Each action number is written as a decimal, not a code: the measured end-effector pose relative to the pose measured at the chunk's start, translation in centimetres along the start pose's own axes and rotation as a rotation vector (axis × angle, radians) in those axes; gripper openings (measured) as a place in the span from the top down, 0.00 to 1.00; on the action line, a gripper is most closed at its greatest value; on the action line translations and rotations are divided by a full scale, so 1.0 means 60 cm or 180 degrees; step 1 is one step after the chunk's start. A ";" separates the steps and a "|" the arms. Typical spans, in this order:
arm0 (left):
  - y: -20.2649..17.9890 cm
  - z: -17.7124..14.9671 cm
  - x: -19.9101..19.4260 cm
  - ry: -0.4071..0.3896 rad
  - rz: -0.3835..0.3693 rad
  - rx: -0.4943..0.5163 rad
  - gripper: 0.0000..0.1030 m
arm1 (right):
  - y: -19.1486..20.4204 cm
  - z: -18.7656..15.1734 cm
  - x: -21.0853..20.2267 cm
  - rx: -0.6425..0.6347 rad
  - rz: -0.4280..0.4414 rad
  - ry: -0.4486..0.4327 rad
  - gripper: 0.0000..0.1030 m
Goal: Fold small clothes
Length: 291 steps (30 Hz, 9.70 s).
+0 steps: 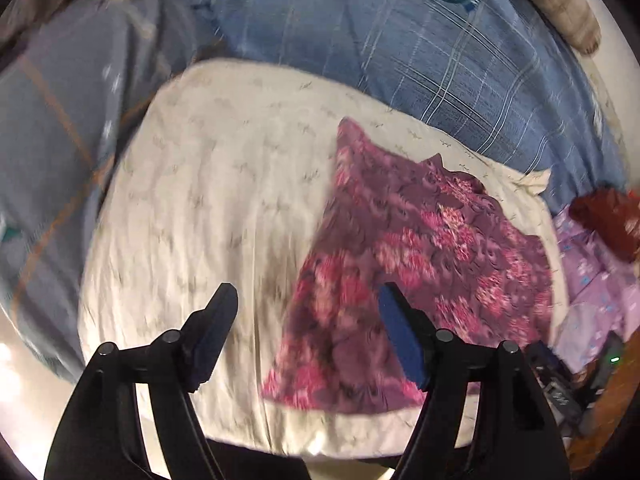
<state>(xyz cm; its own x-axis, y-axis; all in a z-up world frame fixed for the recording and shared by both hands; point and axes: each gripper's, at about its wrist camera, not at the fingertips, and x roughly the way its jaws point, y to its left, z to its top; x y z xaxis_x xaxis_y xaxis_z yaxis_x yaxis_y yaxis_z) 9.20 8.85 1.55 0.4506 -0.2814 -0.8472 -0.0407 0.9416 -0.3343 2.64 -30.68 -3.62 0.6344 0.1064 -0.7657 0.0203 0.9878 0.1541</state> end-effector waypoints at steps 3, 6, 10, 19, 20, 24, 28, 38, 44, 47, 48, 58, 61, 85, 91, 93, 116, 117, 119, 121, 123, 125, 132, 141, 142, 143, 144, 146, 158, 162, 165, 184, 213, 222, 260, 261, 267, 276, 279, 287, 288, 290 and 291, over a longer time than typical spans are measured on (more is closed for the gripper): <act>0.028 -0.033 0.003 0.0163 -0.0213 -0.0236 0.29 | 0.001 -0.013 0.002 -0.0033 -0.0039 -0.0009 0.16; 0.047 -0.063 0.011 0.0303 -0.0405 -0.0503 0.29 | 0.003 -0.019 0.001 -0.0041 -0.0058 -0.0034 0.16; 0.048 -0.089 0.021 0.0446 -0.0583 -0.0686 0.29 | 0.016 -0.024 -0.010 -0.0132 0.0068 -0.0115 0.16; 0.020 -0.127 0.072 0.0672 -0.1105 -0.1076 0.29 | 0.024 -0.026 -0.017 -0.0181 0.0093 -0.0215 0.16; 0.017 -0.129 0.083 0.0715 -0.1139 -0.1111 0.29 | 0.023 -0.026 -0.015 -0.0160 0.0107 -0.0206 0.16; 0.006 -0.121 0.110 0.0706 -0.1185 -0.1169 0.29 | 0.012 -0.025 -0.015 -0.0109 0.0104 -0.0224 0.16; -0.006 -0.098 0.119 0.0583 -0.1286 -0.1183 0.29 | 0.000 -0.015 -0.014 -0.0046 0.0062 -0.0277 0.16; -0.013 -0.081 0.129 0.0558 -0.1433 -0.1108 0.29 | 0.010 0.067 0.009 -0.0102 0.0136 -0.0788 0.27; -0.016 -0.076 0.122 0.0500 -0.1285 -0.0954 0.75 | 0.008 0.033 0.114 -0.0299 -0.0160 -0.0604 0.39; -0.024 -0.071 0.108 0.0425 -0.1134 -0.0824 0.84 | 0.016 0.029 0.113 -0.0391 -0.0209 -0.0681 0.34; -0.029 -0.069 0.101 0.0388 -0.1092 -0.0768 0.85 | 0.016 0.030 0.114 -0.0406 -0.0196 -0.0675 0.33; -0.152 -0.061 0.004 -0.0271 -0.0545 0.0306 0.90 | 0.014 0.024 0.110 -0.0434 -0.0075 -0.0724 0.25; -0.134 -0.062 0.028 -0.0086 -0.0579 0.0107 0.88 | 0.012 0.023 0.109 -0.0427 -0.0034 -0.0726 0.24; -0.289 -0.034 -0.037 -0.0495 -0.0551 0.0810 0.93 | -0.016 -0.032 0.071 -0.0536 -0.0294 -0.0920 0.18; -0.427 -0.063 0.001 -0.0243 -0.0807 0.1356 0.93 | -0.028 -0.037 0.055 -0.0459 -0.0073 -0.0868 0.17; -0.452 -0.074 0.018 -0.0117 -0.0922 0.1458 0.93 | -0.036 -0.052 0.034 -0.0438 -0.0022 -0.0862 0.18; -0.387 0.015 0.081 0.0606 -0.0119 0.1730 0.29 | -0.216 -0.102 -0.158 0.0895 0.0212 -0.1455 0.00; -0.387 0.029 0.089 0.0640 -0.0093 0.1708 0.29 | -0.203 -0.100 -0.160 0.0786 0.0307 -0.1472 0.01; -0.400 0.052 0.101 0.0665 -0.0043 0.1725 0.29 | -0.176 -0.089 -0.147 0.0590 0.0391 -0.1379 0.01; -0.431 0.063 0.112 0.0693 -0.0035 0.1852 0.29 | -0.152 -0.087 -0.125 0.0509 0.0447 -0.1224 0.02; -0.463 0.070 0.123 0.0708 -0.0042 0.1901 0.29 | -0.137 -0.083 -0.107 0.0468 0.0500 -0.1113 0.03; -0.498 0.077 0.143 0.0856 -0.0153 0.1899 0.29 | -0.129 -0.073 -0.093 0.0426 0.0504 -0.1055 0.05; -0.584 0.090 0.230 0.1188 -0.0203 0.1616 0.29 | -0.154 -0.064 -0.062 0.0641 0.0748 -0.0927 0.19; -0.589 0.079 0.266 0.1326 -0.0066 0.1577 0.29 | -0.173 -0.054 -0.137 0.0425 0.0720 -0.1571 0.21; -0.586 0.081 0.267 0.1327 -0.0039 0.1556 0.29 | -0.162 -0.045 -0.140 0.0262 0.0810 -0.1586 0.22; -0.582 0.083 0.266 0.1321 -0.0030 0.1535 0.29 | -0.148 -0.033 -0.134 0.0119 0.0881 -0.1519 0.23; -0.580 0.085 0.263 0.1317 -0.0036 0.1520 0.29 | -0.140 -0.025 -0.125 0.0048 0.0947 -0.1448 0.23; -0.575 0.091 0.259 0.1300 -0.0029 0.1493 0.29 | -0.124 -0.008 -0.092 -0.0130 0.1072 -0.1216 0.41; -0.596 0.081 0.277 0.1450 -0.0146 0.1423 0.29 | -0.178 -0.072 -0.045 0.0192 0.1183 -0.0613 0.92; -0.613 0.061 0.297 0.1535 -0.0094 0.1498 0.29 | -0.196 -0.086 -0.053 0.0392 0.1308 -0.0696 0.87; -0.623 0.046 0.309 0.1537 -0.0018 0.1593 0.29 | -0.210 -0.082 -0.075 0.0441 0.1229 -0.0872 0.68; -0.622 0.020 0.308 0.1332 -0.0217 0.1406 0.90 | -0.174 -0.055 -0.013 0.0310 0.1214 -0.0677 0.81; -0.468 0.050 0.148 0.0401 -0.0655 0.0947 0.23 | -0.307 0.071 -0.124 0.0765 0.1409 -0.1096 0.60; -0.405 0.047 0.242 0.0824 -0.0686 0.0386 0.23 | -0.250 0.200 0.073 0.0695 0.0933 -0.0250 0.60; -0.328 -0.152 0.160 0.0700 -0.0508 0.0601 0.24 | -0.248 0.067 0.009 0.0386 0.0821 -0.0027 0.85; -0.328 -0.151 0.153 0.0672 -0.0507 0.0638 0.24 | -0.253 0.069 -0.004 0.0476 0.0945 -0.0068 0.84; -0.324 -0.093 0.118 0.0355 -0.0601 0.0513 0.24 | -0.291 0.107 -0.064 0.0657 0.1079 -0.0436 0.57; -0.393 -0.012 0.180 0.0190 -0.0397 0.0440 0.24 | -0.261 0.191 0.057 0.0564 0.0978 -0.0125 0.93; -0.406 0.003 0.189 0.0052 -0.0252 0.0528 0.31 | -0.248 0.216 0.040 0.0360 0.0966 -0.0371 0.94; -0.412 0.006 0.230 0.0199 -0.0233 0.0506 0.41 | -0.282 0.216 0.115 0.0562 0.0813 -0.0015 0.88; -0.412 0.004 0.228 0.0190 -0.0220 0.0510 0.41 | -0.284 0.216 0.109 0.0602 0.0862 -0.0041 0.87; -0.413 0.001 0.220 0.0191 -0.0217 0.0496 0.41 | -0.285 0.214 0.093 0.0626 0.0856 -0.0075 0.86; -0.412 -0.001 0.216 0.0186 -0.0212 0.0486 0.42 | -0.284 0.211 0.087 0.0620 0.0854 -0.0073 0.86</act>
<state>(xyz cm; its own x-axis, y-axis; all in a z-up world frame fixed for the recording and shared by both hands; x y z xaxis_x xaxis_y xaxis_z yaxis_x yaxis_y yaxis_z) 15.97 -18.10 -1.19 0.3950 -0.3501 -0.8494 0.1254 0.9364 -0.3277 15.39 -48.42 -2.31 0.6544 0.3551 -0.6676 -0.0038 0.8844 0.4667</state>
